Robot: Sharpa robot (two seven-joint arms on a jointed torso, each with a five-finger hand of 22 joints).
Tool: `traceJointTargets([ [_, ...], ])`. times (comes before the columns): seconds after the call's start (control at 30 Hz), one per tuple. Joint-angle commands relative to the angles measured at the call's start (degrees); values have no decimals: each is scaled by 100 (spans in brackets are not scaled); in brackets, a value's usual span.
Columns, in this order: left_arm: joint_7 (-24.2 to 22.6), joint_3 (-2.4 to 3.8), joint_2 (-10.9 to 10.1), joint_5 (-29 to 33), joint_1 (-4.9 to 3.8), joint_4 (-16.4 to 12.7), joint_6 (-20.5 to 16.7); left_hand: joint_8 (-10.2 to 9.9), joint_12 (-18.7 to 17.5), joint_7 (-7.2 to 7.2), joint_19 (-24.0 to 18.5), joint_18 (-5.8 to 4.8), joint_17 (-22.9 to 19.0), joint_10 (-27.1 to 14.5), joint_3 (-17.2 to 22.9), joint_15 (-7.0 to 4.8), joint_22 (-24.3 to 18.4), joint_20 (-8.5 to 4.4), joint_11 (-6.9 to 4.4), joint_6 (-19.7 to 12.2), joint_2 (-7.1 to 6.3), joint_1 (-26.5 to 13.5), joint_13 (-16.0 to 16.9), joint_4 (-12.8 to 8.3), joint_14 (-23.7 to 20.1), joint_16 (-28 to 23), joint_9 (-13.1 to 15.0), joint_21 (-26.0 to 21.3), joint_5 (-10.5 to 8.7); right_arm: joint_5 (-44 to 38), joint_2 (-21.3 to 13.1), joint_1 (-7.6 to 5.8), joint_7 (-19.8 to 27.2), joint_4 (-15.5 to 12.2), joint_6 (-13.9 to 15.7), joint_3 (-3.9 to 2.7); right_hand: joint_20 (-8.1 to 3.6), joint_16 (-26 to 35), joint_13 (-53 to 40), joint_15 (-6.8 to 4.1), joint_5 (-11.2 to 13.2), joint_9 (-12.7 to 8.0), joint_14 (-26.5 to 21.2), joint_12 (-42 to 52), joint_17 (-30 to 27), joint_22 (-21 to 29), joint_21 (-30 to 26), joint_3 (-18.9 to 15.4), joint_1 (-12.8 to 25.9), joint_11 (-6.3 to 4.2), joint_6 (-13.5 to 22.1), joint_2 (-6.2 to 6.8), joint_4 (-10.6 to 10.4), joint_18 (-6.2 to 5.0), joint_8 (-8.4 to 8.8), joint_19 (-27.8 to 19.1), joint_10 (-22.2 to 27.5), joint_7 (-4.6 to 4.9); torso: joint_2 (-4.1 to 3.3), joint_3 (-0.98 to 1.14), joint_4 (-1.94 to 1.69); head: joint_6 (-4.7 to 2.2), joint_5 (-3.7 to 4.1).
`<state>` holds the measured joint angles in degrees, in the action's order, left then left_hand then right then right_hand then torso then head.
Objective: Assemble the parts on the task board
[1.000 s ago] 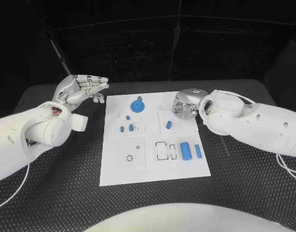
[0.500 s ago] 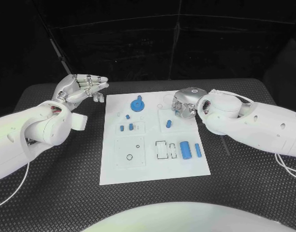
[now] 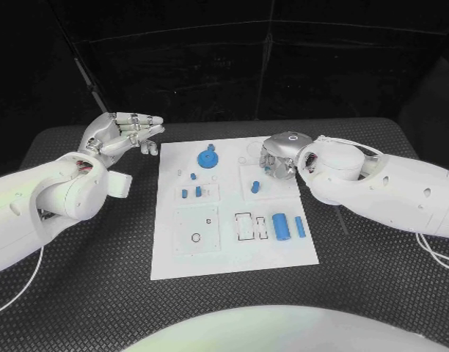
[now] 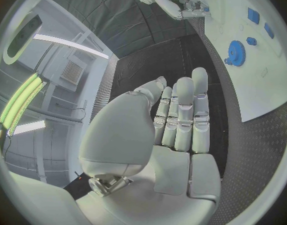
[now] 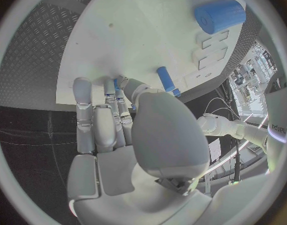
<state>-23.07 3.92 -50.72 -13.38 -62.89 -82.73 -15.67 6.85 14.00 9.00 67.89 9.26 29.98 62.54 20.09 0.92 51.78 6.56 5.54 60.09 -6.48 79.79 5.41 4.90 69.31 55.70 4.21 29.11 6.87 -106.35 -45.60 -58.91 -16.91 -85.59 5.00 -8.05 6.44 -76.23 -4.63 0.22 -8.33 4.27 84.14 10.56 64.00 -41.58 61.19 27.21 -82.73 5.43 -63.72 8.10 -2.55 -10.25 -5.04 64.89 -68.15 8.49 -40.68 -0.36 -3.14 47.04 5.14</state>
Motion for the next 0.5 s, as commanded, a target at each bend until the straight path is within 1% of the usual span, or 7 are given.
traceJointTargets([
  [0.03, 5, 8, 7, 31, -6, -7, 70, 19, 22, 8, -38, 118, -8, -47, -15, -5, -10, 13, -6, -10, 26, 19, 6, -6, -32, -13, -5, -35, 1, -129, 11, 80, -107, 17, -248, 68, -63, -27, 73, -47, 19, 15, 159, -215, 9, -19, 42, 57, 22, -89, -61, -59, 9, 91, -30, -3, 41, -7, 0, 3, 0, 17, 10],
  [0.2, 7, 7, 8, 31, -3, -3, 70, 20, 27, 8, -36, 119, -9, -50, -13, -5, -14, 13, -6, -9, 35, 29, 7, -12, -33, -15, -5, -39, 2, -163, 1, 83, -116, -16, -182, 67, -74, -36, 75, -58, 11, 19, 161, -204, 17, -46, 67, 98, 41, -106, -106, -71, 30, 95, -43, 3, 2, -20, 2, 5, 4, 27, 5],
  [0.43, 11, 7, 7, 31, 7, -1, 68, 21, 29, 9, -35, 119, -10, -51, -12, -5, -15, 14, -5, -8, 39, 34, 8, -15, -33, -15, -5, -41, 2, -173, -43, 84, -67, -111, 47, 66, -88, -52, 80, -71, -70, 19, 164, -202, 32, -92, 108, 158, 78, -118, -148, -91, 55, 103, -49, 16, -33, -33, 6, 6, 6, 32, 10],
  [0.47, 12, 7, 7, 31, 8, -1, 67, 21, 29, 9, -35, 119, -10, -51, -12, -5, -15, 14, -5, -8, 39, 34, 8, -15, -33, -15, -5, -41, 2, -169, -51, 84, -58, -127, 75, 66, -90, -55, 81, -71, -80, 19, 165, -203, 36, -96, 111, 164, 81, -119, -151, -92, 58, 103, -49, 16, -36, -34, 4, 1, 2, 35, 12],
  [0.5, 12, 7, 7, 31, 10, -1, 67, 21, 29, 9, -35, 119, -10, -51, -12, -5, -15, 14, -5, -8, 39, 34, 8, -15, -33, -15, -5, -41, 2, -163, -58, 84, -49, -143, 102, 66, -90, -58, 81, -72, -83, 19, 165, -203, 40, -103, 116, 166, 83, -120, -153, -92, 59, 105, -49, 20, -37, -34, 5, 1, 2, 36, 15],
])
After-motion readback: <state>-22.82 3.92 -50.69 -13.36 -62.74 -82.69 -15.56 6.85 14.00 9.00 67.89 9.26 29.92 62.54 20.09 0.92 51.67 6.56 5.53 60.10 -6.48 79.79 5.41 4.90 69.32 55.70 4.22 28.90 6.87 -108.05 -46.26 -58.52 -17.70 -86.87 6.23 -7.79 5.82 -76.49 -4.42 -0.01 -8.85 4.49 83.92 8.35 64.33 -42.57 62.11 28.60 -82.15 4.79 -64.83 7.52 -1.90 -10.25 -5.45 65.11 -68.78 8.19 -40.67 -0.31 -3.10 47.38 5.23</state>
